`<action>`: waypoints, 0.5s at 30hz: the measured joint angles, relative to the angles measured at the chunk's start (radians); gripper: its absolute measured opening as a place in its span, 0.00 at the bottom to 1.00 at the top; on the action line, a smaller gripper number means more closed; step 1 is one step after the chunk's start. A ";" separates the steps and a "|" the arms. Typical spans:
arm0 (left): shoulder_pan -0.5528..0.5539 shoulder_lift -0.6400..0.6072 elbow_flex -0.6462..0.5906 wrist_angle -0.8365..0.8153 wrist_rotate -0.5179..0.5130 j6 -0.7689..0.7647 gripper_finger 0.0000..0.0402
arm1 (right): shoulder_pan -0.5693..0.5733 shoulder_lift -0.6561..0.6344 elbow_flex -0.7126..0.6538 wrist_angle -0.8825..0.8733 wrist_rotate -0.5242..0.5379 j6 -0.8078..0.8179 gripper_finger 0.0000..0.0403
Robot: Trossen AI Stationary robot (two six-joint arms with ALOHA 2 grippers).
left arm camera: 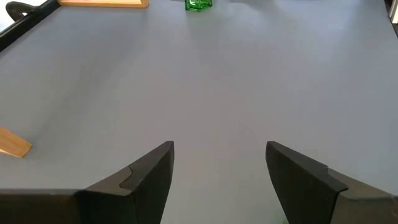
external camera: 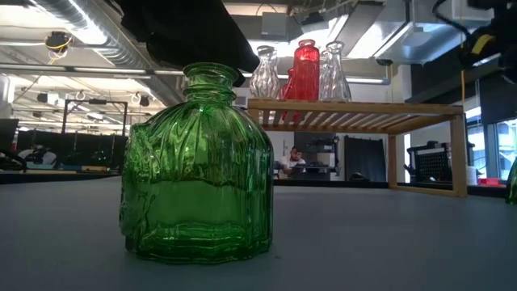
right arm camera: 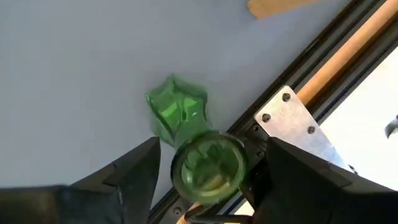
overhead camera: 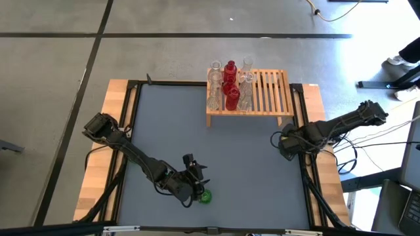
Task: Sort vases onto shelf
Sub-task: Put the right green vase onto the shelf
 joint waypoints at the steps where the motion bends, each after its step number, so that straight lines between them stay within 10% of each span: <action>1: 0.000 0.000 0.000 0.000 0.000 0.000 0.62 | -0.012 0.000 -0.007 0.012 -0.006 -0.019 0.68; 15: 0.000 0.000 0.000 -0.004 0.000 0.000 0.62 | -0.057 0.000 -0.016 0.054 -0.073 -0.133 0.38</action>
